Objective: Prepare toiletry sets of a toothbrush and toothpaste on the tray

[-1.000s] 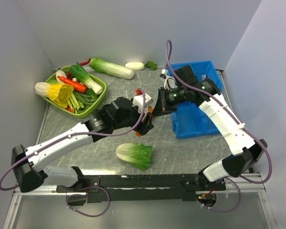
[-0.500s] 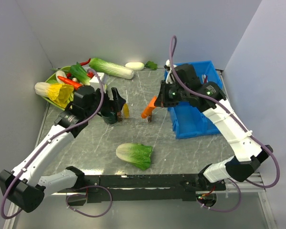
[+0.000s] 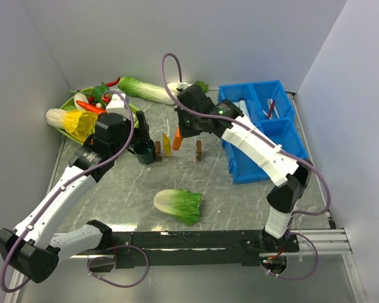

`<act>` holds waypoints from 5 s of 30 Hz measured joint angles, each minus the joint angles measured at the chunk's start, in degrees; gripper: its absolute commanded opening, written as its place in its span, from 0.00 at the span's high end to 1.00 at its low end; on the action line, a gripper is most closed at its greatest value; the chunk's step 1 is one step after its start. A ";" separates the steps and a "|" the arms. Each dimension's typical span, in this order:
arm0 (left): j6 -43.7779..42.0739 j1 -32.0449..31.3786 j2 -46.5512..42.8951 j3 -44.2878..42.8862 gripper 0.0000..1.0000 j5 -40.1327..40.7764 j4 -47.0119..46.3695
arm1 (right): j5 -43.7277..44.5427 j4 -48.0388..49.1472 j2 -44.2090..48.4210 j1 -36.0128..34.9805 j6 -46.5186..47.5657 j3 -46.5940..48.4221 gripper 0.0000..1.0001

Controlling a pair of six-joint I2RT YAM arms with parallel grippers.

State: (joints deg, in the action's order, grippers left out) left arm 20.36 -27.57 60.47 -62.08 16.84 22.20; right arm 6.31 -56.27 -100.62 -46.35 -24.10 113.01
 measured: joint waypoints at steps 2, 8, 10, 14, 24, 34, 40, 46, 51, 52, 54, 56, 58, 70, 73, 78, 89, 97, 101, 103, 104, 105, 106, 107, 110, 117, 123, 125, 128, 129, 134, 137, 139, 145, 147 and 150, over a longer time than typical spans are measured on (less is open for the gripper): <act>-0.46 0.00 0.02 0.00 0.04 1.25 0.00 | 0.72 0.00 -1.25 -0.17 0.63 0.13 1.00; -1.44 0.31 0.48 -0.04 0.04 2.73 0.00 | 2.36 0.20 -4.09 -0.17 2.21 2.29 1.00; -1.60 0.39 0.87 -0.13 0.03 2.73 0.02 | 2.56 0.31 -4.76 -0.17 2.69 2.82 1.00; -1.73 0.50 1.95 -0.72 0.04 2.78 0.04 | 2.64 0.31 -5.51 -0.02 3.21 2.91 1.00; -2.27 0.55 3.19 -1.05 0.03 2.80 0.02 | 2.54 1.27 -5.64 0.04 4.22 2.91 1.00; -2.29 0.61 3.19 -1.05 0.03 2.78 0.04 | 1.99 3.17 -5.79 0.66 4.39 1.25 1.00; -2.36 0.61 3.19 -1.07 0.04 2.78 0.04 | 1.60 3.45 -7.02 0.76 4.55 0.85 1.00; -2.64 0.61 3.19 -1.05 0.03 2.80 0.04 | 1.55 3.98 -7.65 0.87 4.76 0.04 1.00; -2.67 0.61 3.19 -1.07 0.04 2.78 0.04 | 1.53 4.37 -7.65 0.96 5.14 -0.11 1.00; -2.67 0.61 3.19 -1.07 0.04 2.78 0.04 | 1.53 4.44 -7.67 0.98 5.18 -0.11 1.00; -2.67 0.61 3.19 -1.07 0.03 2.78 0.04 | 1.53 4.48 -7.76 1.01 5.38 -0.11 1.00; -2.67 0.61 3.19 -1.07 0.03 2.78 0.04 | 1.55 4.55 -8.00 1.01 5.60 -0.11 1.00; -2.69 0.61 3.19 -1.07 0.04 2.80 0.04 | 1.55 4.66 -8.41 1.01 5.75 -0.13 1.00; -2.71 0.61 3.23 -1.60 0.04 2.80 0.20 | 1.57 6.10 -9.03 1.03 6.62 -0.96 1.00; -2.71 0.61 3.30 -1.60 0.04 2.80 0.20 | 1.60 6.12 -9.03 1.03 6.88 -0.96 1.00; -2.71 0.61 3.54 -1.60 0.03 2.84 0.20 | 1.62 6.12 -9.03 1.03 7.06 -0.96 1.00; -2.71 0.61 3.58 -1.70 0.03 3.02 0.42 | 2.03 6.03 -9.03 1.03 7.06 -0.96 1.00; -2.71 0.61 3.56 -1.70 0.03 3.02 0.42 | 2.69 5.90 -9.03 1.03 7.02 -0.96 1.00; -2.71 0.61 3.58 -1.70 0.03 3.02 0.42 | 3.06 5.81 -9.03 1.03 7.02 -0.98 1.00; -2.71 0.61 3.56 -1.70 0.03 3.02 0.42 | 3.26 5.81 -9.01 1.03 6.99 -1.03 1.00; -2.71 0.61 3.56 -1.70 0.03 3.02 0.42 | 3.37 5.79 -9.01 1.03 6.99 -1.05 1.00; -2.71 0.61 3.58 -1.70 0.04 3.02 0.42 | 3.41 5.81 -9.01 1.03 6.99 -1.07 1.00; -2.71 0.61 3.56 -1.70 0.04 3.02 0.42 | 3.52 5.86 -8.96 1.03 6.99 -1.18 1.00; -2.71 0.61 3.56 -1.70 0.03 3.02 0.42 | 3.63 5.92 -8.90 1.03 6.97 -1.36 1.00; -2.71 0.61 3.56 -1.70 0.04 3.02 0.42 | 3.85 6.08 -8.70 1.03 6.82 -1.66 1.00; -2.69 0.61 3.56 -1.70 0.04 3.02 0.42 | 4.31 6.12 -8.52 1.03 6.38 -1.92 1.00; -2.69 0.61 3.56 -1.70 0.04 3.02 0.42 | 4.13 6.62 -7.89 1.25 5.46 -2.93 1.00; -2.69 0.61 3.56 -1.70 0.04 3.02 0.42 | 3.17 7.50 -7.41 1.57 5.03 -3.78 1.00; -2.69 0.61 3.56 -1.70 0.04 3.02 0.42 | 1.49 8.81 -6.34 2.14 4.48 -5.18 1.00; -2.69 0.61 3.56 -1.70 0.03 3.02 0.42 | 1.14 9.46 -6.10 2.21 4.42 -5.53 1.00; -2.69 0.61 3.56 -1.70 0.03 3.02 0.42 | -0.15 11.96 -5.14 2.43 4.20 -6.36 1.00; -2.69 0.61 3.56 -1.70 0.03 3.02 0.42 | -0.35 12.44 -4.50 2.47 4.22 -6.64 1.00; -2.69 0.61 3.56 -1.70 0.03 3.02 0.42 | -0.28 12.57 -4.37 2.47 4.24 -6.64 1.00; -2.69 0.61 3.56 -1.70 0.04 3.02 0.42 | 0.63 11.61 -4.35 2.45 4.24 -6.64 1.00; -2.69 0.61 3.56 -1.70 0.04 3.02 0.42 | 1.03 11.26 -4.35 2.45 4.26 -6.64 1.00; -2.69 0.61 3.56 -1.70 0.04 3.02 0.42 | 1.68 10.56 -4.35 2.29 4.44 -6.64 1.00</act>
State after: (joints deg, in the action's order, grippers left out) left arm 17.67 -26.96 64.03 -63.79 19.86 22.61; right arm 7.99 -45.71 -104.97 -44.05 -19.66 106.37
